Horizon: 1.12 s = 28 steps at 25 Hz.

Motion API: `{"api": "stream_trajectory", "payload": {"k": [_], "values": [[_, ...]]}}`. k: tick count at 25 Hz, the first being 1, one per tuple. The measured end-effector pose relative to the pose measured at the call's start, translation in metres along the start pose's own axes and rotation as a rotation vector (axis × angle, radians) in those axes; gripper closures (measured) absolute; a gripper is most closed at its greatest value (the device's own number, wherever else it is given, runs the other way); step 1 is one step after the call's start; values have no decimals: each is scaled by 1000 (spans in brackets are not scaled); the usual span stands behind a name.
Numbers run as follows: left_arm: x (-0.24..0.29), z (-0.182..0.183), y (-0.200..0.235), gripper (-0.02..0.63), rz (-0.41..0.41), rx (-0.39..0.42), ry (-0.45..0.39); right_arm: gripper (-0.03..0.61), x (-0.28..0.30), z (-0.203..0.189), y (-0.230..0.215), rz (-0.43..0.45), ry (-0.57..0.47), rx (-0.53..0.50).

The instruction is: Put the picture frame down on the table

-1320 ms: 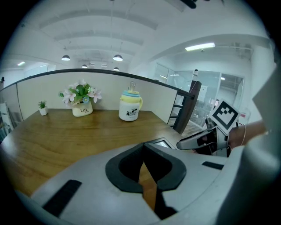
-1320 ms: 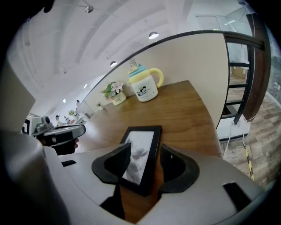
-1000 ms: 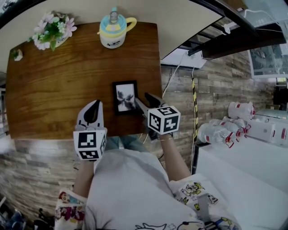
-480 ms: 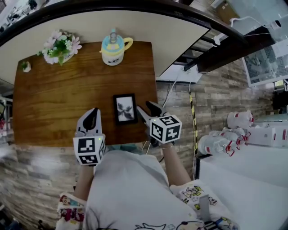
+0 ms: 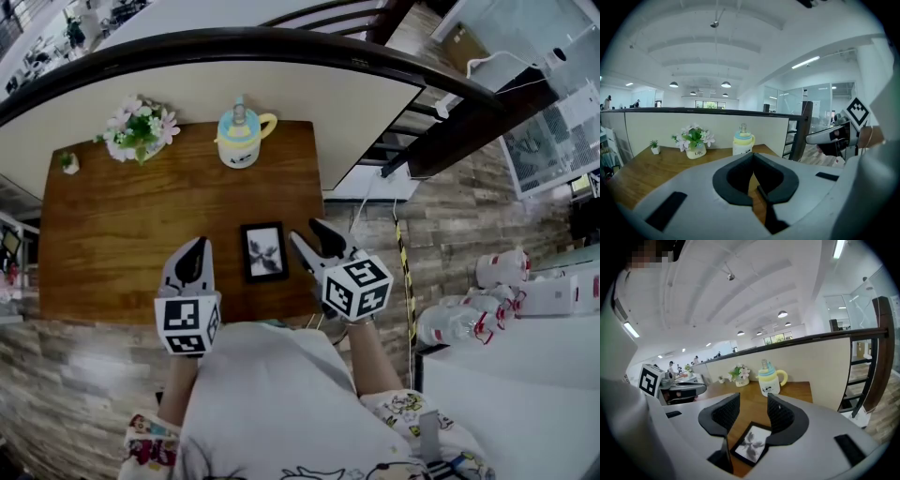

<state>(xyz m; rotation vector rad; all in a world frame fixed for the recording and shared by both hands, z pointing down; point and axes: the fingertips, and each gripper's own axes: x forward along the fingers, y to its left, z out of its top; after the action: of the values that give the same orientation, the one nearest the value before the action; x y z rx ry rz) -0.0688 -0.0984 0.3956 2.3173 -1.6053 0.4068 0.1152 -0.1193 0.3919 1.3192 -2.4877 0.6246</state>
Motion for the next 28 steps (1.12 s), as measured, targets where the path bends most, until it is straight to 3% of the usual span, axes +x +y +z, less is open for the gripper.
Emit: {"api": "stream_trajectory", "payload": {"k": [11, 28], "values": [[-6, 37, -10, 611, -51, 32, -66, 428, -33, 59, 20, 14, -151, -110], [-18, 37, -27, 611, -96, 5, -60, 552, -71, 59, 18, -40, -251, -148]]}}
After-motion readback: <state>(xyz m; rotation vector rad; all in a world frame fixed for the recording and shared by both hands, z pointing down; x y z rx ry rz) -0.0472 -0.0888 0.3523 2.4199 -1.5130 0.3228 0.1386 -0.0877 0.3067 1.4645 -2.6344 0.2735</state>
